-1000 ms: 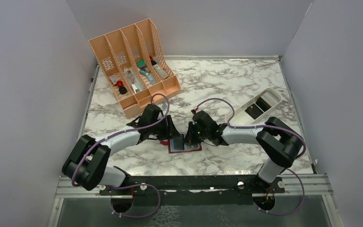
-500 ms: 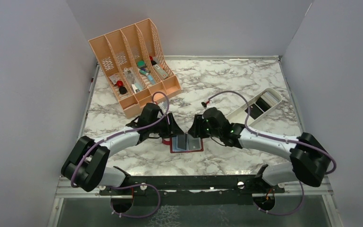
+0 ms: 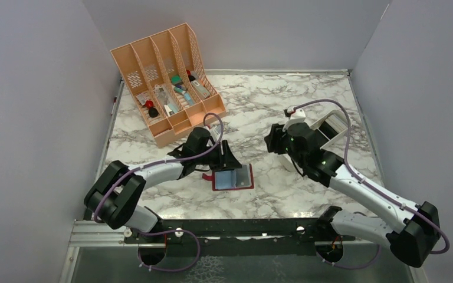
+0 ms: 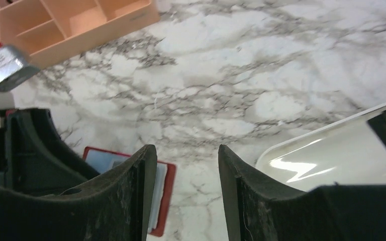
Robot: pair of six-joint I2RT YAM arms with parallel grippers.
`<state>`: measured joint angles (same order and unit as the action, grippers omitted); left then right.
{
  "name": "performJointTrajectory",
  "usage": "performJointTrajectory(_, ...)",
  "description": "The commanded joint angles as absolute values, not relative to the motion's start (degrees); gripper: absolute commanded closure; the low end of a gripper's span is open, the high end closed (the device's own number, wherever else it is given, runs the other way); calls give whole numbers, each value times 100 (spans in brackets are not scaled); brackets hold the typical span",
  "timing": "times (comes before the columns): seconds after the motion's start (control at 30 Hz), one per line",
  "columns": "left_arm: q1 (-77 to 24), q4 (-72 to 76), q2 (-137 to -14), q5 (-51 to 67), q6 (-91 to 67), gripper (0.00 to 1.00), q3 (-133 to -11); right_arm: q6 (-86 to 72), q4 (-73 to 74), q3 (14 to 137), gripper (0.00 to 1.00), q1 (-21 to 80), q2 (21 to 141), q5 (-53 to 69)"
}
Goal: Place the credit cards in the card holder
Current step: Turn over the card slot in the card holder, then pick up the credit card from the storage box.
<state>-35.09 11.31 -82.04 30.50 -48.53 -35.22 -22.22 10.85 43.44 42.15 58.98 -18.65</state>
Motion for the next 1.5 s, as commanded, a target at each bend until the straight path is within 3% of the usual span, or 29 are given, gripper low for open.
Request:
performJointTrajectory(0.0, -3733, 1499, -8448, 3132, -4939, 50, -3770, -1456, 1298, 4624, 47, 3688, 5899, -1948)
performJointTrajectory(0.23, -3783, 1038, -8399, 2924, -4648, 50, -3941, -950, 1202, 4896, 46, 2861, 6122, -1633)
performJointTrajectory(0.5, -3779, -450, -7829, 2048, -3877, 50, -4466, -149, 1324, 5551, 45, 1201, 6922, -1238)
performJointTrajectory(0.6, -3780, -1124, -7646, 1674, -3499, 44, -4865, 261, 1363, 5751, 44, 657, 7240, -1114)
performJointTrajectory(0.7, -3775, -1620, -7475, 1333, -3194, 29, -5157, 1183, 1233, 5718, 42, 428, 7545, -827)
performJointTrajectory(0.77, -3779, -1836, -7401, 1241, -3024, 21, -5320, 1489, 1155, 5711, 42, 368, 7772, -1251)
performJointTrajectory(1.0, -3771, -2298, -7330, 1154, -2502, 1, -5664, 2329, 1443, 5873, 41, 30, 8480, -1394)
performJointTrajectory(1.47, -3771, -2443, -7083, 567, -1995, 1, -5568, 3327, 943, 5939, 39, -161, 9394, -1837)
